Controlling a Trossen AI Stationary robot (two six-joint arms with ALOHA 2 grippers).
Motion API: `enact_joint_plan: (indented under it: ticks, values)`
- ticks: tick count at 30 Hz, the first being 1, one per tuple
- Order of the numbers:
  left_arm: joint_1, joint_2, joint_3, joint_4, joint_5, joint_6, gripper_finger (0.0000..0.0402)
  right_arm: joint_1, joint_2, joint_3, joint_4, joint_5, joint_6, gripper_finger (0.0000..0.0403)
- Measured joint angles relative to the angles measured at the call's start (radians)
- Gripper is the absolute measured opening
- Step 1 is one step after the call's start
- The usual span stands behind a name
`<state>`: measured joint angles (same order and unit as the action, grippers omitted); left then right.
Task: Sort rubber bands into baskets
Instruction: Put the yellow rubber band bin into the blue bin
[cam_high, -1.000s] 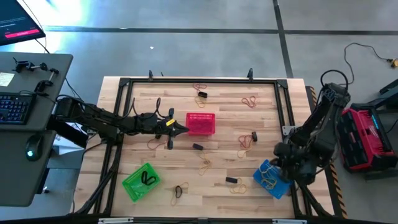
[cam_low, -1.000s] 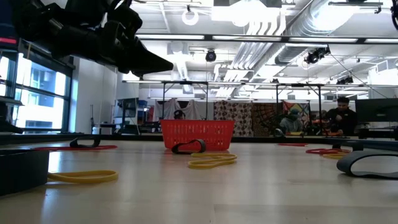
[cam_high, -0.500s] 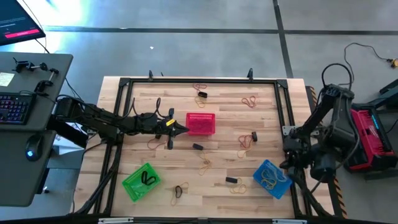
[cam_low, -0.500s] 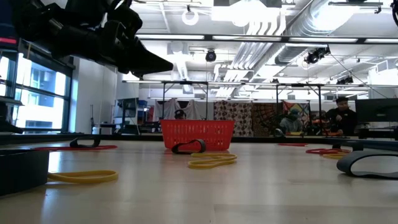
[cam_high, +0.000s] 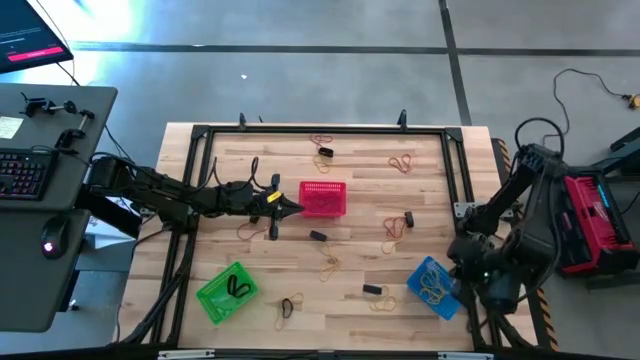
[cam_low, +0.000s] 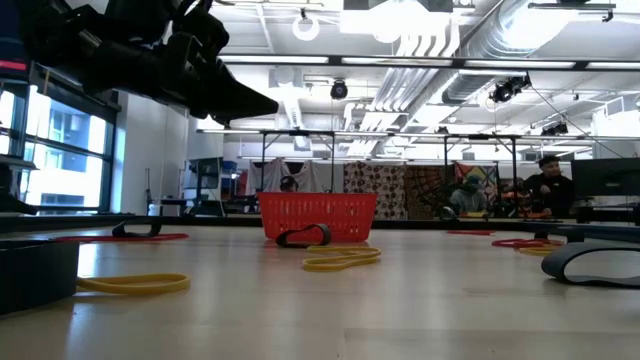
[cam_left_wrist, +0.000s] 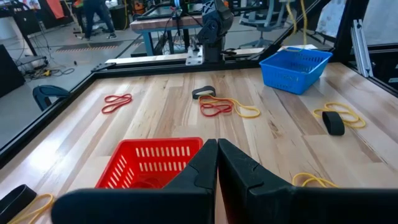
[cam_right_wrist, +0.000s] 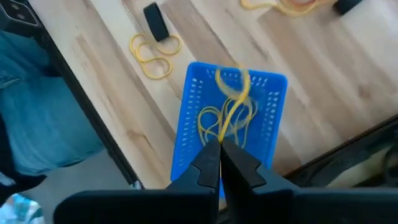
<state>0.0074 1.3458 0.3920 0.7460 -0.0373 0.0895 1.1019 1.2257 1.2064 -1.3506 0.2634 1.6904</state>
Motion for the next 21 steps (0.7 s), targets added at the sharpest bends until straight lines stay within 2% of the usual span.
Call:
enact_joint_plan:
  ticks: [11, 21]
  values:
    - [0.000, 0.000, 0.000, 0.000, 0.000, 0.000, 0.0003, -0.001, -0.002, -0.127, 0.071, -0.040, 0.034, 0.0000]
    - [0.000, 0.000, 0.000, 0.000, 0.000, 0.000, 0.0003, -0.002, -0.002, -0.331, 0.280, -0.074, 0.056, 0.0000]
